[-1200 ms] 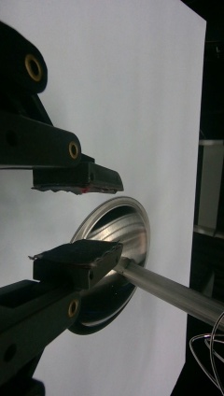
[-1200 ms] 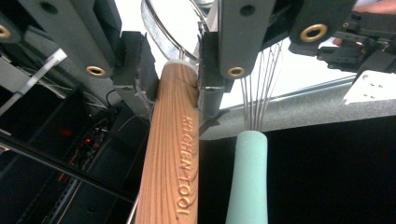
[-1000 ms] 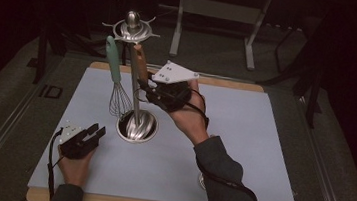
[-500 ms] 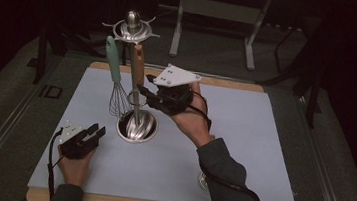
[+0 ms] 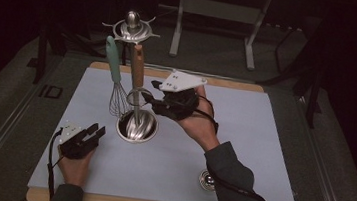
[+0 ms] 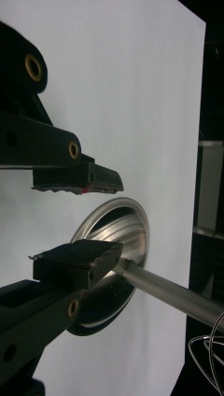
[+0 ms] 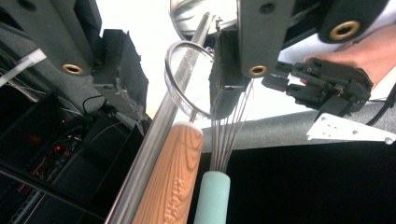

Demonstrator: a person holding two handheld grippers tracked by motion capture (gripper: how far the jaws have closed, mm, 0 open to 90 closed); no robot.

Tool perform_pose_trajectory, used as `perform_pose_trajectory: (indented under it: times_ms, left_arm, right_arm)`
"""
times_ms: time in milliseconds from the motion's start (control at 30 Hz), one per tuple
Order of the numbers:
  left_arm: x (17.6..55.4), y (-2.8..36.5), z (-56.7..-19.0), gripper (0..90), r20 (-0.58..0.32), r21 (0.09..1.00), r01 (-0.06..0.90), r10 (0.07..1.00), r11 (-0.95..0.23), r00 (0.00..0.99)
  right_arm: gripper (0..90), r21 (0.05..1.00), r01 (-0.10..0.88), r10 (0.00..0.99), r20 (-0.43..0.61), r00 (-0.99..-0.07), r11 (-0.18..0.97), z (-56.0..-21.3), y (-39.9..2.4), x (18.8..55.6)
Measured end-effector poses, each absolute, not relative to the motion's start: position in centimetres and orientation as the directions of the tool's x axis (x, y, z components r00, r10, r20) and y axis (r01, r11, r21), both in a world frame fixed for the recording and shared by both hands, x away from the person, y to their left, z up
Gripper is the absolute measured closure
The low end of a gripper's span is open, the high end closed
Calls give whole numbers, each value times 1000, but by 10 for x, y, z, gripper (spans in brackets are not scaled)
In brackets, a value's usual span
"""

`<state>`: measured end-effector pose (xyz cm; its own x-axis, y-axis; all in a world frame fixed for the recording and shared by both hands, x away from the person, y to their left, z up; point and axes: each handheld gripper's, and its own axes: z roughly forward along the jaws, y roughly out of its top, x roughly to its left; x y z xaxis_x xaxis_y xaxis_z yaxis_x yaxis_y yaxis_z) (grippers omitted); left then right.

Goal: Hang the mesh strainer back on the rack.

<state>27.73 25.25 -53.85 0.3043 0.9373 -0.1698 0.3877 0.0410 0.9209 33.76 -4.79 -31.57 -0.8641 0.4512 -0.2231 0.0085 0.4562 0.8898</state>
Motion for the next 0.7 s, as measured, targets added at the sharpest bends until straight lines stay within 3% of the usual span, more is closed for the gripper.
perform_pose_trajectory:
  times_ms: [700]
  left_arm:
    - [277, 253, -539, 656, -172, 922, 386, 937, 44, 303]
  right_arm:
    - [550, 862, 80, 477, -198, -856, 501, -337, -78, 345]
